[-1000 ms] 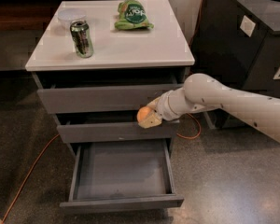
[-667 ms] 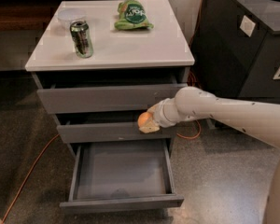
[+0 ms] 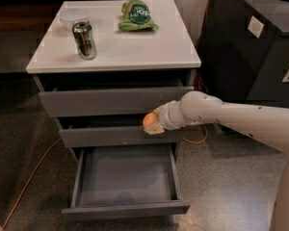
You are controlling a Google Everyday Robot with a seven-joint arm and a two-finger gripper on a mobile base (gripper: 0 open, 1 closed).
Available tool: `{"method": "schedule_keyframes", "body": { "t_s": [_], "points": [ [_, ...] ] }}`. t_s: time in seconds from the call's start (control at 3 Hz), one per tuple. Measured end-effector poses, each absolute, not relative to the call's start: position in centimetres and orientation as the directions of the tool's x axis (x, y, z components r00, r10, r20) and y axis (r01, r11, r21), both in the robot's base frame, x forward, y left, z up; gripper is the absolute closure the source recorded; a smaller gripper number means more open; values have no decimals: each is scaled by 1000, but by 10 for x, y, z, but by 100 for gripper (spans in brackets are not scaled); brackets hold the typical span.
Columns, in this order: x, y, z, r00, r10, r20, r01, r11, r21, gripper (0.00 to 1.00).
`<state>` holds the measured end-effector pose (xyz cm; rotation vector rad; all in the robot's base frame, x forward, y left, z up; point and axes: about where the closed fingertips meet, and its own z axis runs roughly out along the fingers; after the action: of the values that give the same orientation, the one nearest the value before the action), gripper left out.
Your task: Place orange into bottom drawer
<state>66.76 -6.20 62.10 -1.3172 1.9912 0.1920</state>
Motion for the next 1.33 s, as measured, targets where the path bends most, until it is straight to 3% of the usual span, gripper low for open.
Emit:
{"method": "schedule_keyframes", "body": {
  "t_s": [0.67, 1.33],
  "points": [
    [647, -64, 530, -275, -743, -610, -889, 438, -133, 100],
    [635, -72, 410, -254, -793, -553, -920, 375, -115, 100]
  ]
}}
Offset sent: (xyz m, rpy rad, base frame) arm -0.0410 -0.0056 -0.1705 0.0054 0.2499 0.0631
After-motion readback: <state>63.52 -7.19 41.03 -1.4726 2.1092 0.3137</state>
